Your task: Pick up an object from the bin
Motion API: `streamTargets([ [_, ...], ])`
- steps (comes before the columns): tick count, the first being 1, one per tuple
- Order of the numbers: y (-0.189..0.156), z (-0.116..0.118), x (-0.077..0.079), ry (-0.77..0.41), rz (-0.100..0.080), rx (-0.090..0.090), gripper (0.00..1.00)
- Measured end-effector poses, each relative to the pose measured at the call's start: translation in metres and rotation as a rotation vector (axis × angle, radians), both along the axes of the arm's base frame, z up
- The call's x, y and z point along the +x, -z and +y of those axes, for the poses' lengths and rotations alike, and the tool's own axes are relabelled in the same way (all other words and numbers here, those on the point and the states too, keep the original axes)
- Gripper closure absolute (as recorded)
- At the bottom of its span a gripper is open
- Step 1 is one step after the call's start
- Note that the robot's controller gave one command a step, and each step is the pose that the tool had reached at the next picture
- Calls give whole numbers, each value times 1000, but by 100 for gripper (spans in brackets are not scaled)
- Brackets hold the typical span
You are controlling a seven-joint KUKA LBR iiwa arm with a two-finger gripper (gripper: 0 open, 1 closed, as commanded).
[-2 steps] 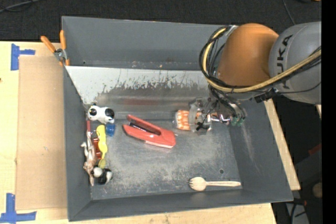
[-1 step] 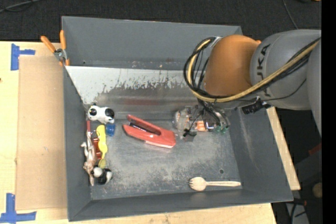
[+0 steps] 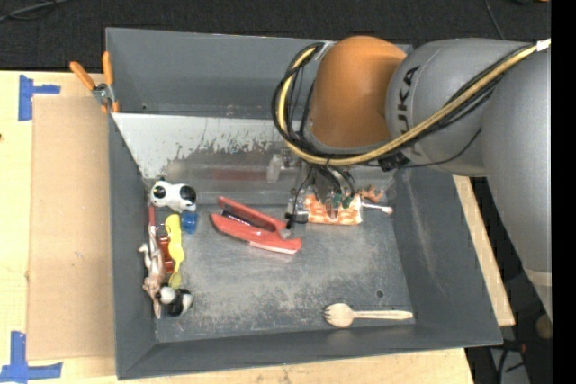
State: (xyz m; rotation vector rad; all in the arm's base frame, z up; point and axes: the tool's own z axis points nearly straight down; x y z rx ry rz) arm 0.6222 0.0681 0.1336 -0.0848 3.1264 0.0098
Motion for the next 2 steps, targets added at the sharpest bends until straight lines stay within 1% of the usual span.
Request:
streamTargets([
  [1, 0, 0, 0, -1, 0, 0, 0],
  [2, 39, 11, -13, 135, -5, 3, 0],
])
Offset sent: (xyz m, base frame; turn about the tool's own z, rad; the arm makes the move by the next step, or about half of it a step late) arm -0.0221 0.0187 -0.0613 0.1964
